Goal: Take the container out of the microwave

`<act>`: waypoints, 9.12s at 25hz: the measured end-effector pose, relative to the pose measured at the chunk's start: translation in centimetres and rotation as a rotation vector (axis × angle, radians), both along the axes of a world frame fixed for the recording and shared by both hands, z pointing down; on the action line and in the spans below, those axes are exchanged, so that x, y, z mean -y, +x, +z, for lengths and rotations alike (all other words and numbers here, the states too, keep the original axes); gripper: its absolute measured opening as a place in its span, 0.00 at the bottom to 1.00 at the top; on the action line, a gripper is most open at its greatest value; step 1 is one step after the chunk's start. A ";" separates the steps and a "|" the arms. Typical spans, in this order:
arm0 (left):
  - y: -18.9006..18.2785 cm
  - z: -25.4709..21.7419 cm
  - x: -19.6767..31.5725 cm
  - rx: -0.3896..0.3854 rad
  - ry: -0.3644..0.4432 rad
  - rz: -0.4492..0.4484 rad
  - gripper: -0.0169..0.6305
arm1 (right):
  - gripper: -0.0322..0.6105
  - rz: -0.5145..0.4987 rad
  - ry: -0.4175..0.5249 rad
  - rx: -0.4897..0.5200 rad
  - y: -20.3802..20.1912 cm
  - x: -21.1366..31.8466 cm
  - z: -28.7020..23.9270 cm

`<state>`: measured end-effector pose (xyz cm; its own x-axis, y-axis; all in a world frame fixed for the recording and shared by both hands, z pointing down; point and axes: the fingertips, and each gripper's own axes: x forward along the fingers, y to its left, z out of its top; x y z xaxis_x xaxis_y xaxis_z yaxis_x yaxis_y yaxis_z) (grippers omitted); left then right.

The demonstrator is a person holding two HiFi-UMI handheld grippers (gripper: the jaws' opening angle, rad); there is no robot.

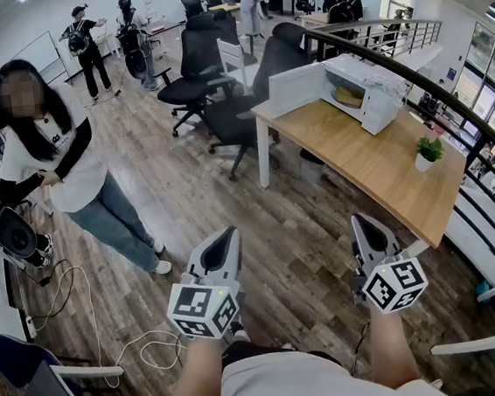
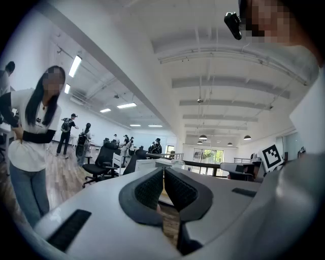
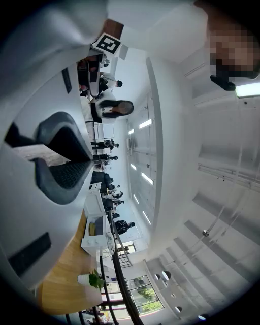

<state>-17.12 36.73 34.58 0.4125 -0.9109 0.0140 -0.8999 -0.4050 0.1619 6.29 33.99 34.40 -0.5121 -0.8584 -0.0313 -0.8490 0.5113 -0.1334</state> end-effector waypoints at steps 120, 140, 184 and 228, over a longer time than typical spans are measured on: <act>23.7 10.6 83.7 0.022 -0.193 0.441 0.08 | 0.09 0.288 -0.349 -0.371 18.3 81.0 13.8; 23.9 16.2 86.4 -0.025 -0.331 0.557 0.09 | 0.31 0.293 -0.540 -0.941 20.2 98.3 29.3; 23.9 12.2 78.9 -0.004 -0.249 0.447 0.08 | 0.11 0.013 -0.388 -0.896 12.1 81.9 21.1; 27.7 10.7 68.1 0.044 -0.179 0.420 0.09 | 0.11 -0.082 -0.420 -0.893 15.3 63.0 17.3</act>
